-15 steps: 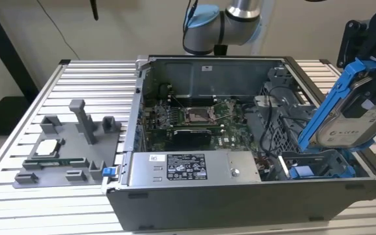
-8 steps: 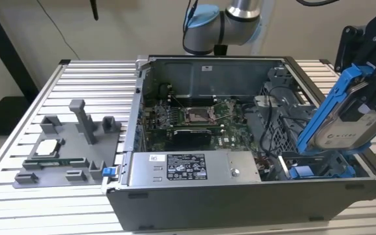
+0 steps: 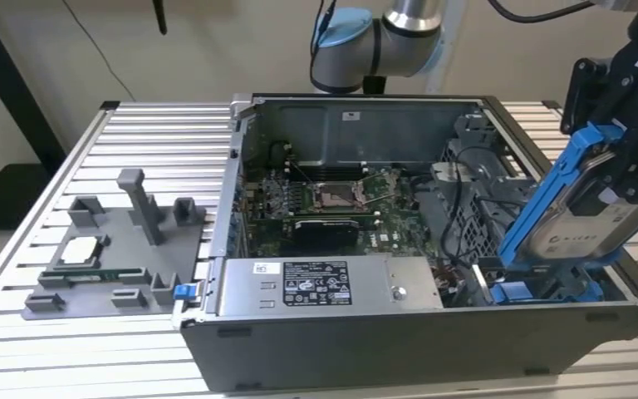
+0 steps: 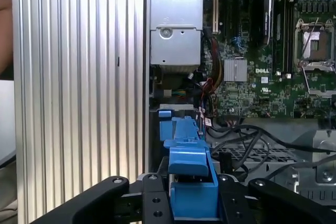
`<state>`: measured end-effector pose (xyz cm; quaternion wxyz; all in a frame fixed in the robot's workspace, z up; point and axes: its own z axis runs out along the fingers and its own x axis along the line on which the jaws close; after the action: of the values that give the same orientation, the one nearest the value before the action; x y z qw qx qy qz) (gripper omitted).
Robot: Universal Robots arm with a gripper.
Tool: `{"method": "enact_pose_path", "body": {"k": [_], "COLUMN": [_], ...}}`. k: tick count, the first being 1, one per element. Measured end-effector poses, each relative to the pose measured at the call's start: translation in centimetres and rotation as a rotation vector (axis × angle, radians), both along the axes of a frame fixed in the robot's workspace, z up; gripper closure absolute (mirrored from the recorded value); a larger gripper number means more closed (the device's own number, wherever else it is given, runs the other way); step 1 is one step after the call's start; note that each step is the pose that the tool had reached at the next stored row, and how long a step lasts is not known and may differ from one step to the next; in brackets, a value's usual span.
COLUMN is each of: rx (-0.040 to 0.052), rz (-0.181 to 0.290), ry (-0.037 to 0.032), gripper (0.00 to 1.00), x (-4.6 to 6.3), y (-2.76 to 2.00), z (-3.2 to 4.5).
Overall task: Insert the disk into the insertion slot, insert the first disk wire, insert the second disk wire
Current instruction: 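Insert the disk into the insertion slot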
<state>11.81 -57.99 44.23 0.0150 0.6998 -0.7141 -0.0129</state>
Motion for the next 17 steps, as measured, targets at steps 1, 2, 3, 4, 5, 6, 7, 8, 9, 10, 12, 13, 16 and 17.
{"method": "enact_pose_path", "body": {"k": [1,2,3,4,5,6,7,8,9,10,12,13,16,17], "rx": [0.0,0.0002,0.0002,0.0002,0.0002,0.0003,0.0003,0.0005,0.0007,0.0008,0.0011,0.0013,0.0016,0.0018], "rz": [0.0,0.0,0.0,0.0,0.0,0.0,0.0,0.0,0.0,0.0,0.0,0.0,0.0,0.0], "ry": [0.0,0.0,0.0,0.0,0.0,0.0,0.0,0.0,0.0,0.0,0.0,0.0,0.0,0.0], "gripper": [1.0,1.0,1.0,1.0,1.0,1.0,1.0,1.0,1.0,1.0,1.0,1.0,1.0,1.0], "x": [0.0,0.0,0.0,0.0,-0.1,-0.1,-0.1,-0.1,-0.1,-0.1,-0.2,-0.3,-0.3,-0.3], "y": [0.0,0.0,0.02,0.03,0.03,0.04,0.05,0.08,0.1,0.14,0.28,0.37,0.68,0.79], "z": [-0.13,-0.27,-0.39,-0.54,-0.69,-0.85,-1.0,-1.15,-1.29,-1.4,-1.63,-1.74,-2.1,-2.23]}}
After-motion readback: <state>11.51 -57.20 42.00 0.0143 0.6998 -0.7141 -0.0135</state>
